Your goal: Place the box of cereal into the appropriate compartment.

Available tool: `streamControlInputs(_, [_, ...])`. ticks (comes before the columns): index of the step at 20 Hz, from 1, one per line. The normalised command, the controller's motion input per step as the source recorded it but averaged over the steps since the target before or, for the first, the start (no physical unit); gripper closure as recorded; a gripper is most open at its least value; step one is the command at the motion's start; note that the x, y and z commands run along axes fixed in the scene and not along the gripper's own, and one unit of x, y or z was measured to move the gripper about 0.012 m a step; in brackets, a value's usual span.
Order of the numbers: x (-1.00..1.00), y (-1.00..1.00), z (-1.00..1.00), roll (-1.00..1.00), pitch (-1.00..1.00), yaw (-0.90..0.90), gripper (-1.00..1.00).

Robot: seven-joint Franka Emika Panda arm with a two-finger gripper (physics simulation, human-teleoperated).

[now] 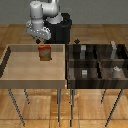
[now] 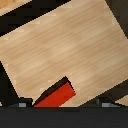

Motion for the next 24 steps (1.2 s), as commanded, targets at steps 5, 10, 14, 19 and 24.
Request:
streamControlInputs(5, [0.0,0.0,0.0,0.0,0.0,-0.12,-1.0])
streamControlInputs(10, [0.0,0.0,0.0,0.0,0.0,-0.12,-1.0])
streamControlInputs(14, [0.0,0.0,0.0,0.0,0.0,-0.11,-1.0])
streamControlInputs(19, [0.0,0.0,0.0,0.0,0.0,-0.15,-1.0])
streamControlInputs(24, [0.0,0.0,0.0,0.0,0.0,-0.12,-1.0])
